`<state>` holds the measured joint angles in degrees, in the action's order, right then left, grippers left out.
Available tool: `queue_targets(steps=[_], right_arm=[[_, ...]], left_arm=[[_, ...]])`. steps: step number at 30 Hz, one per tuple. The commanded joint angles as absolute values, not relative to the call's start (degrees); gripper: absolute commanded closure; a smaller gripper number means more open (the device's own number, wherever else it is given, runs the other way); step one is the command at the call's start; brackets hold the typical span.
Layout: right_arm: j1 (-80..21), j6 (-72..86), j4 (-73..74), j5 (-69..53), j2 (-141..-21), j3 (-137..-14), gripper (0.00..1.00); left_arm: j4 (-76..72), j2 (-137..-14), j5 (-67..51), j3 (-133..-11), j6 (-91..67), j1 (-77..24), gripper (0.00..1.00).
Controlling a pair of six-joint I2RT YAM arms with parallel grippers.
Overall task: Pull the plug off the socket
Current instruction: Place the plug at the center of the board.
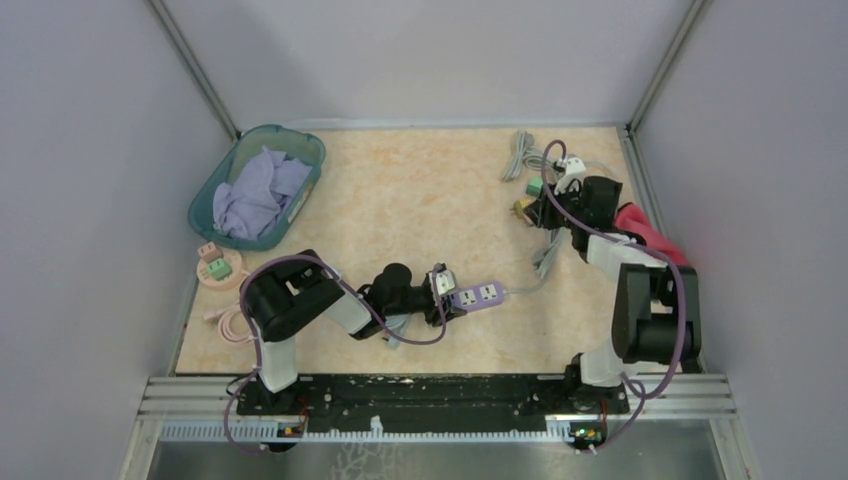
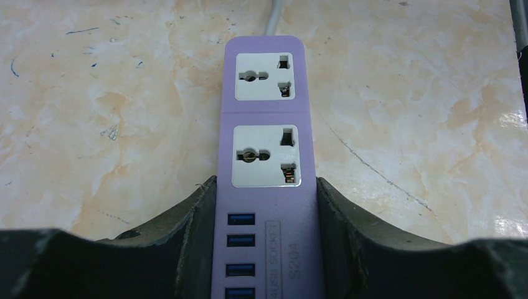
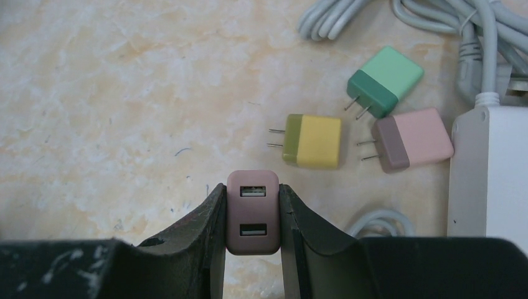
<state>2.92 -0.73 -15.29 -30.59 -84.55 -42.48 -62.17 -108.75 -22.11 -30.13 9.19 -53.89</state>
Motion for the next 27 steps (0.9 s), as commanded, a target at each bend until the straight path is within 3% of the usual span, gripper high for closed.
queue_targets(steps=[1,6,11,15,23,27], right_arm=[[3.35,2.7,-14.52,-27.17,-88.29,-48.04,0.9],[3.35,3.62,-12.53,-26.94,-91.91,-49.94,0.84],[3.34,3.0,-9.95,-24.45,-93.84,-51.53,0.55],[3.39,2.42,-9.55,-22.25,-93.85,-51.59,0.43],[3.34,-1.24,-9.1,-21.82,-89.13,-51.21,0.42],[3.39,-6.06,-9.9,-28.64,-82.9,-49.02,0.42]], left_arm=[[-58.71,-109.52,-23.65,-29.85,8.27,-54.41,0.95],[-59.33,-109.23,-23.32,-29.22,8.29,-54.43,0.95],[-60.0,-109.07,-23.29,-28.68,8.34,-54.42,0.95],[-60.24,-108.98,-23.53,-28.66,8.17,-54.37,0.96],[-60.25,-108.32,-23.72,-28.49,7.86,-54.43,0.95],[-60.13,-108.64,-23.96,-28.85,7.75,-54.42,0.95]])
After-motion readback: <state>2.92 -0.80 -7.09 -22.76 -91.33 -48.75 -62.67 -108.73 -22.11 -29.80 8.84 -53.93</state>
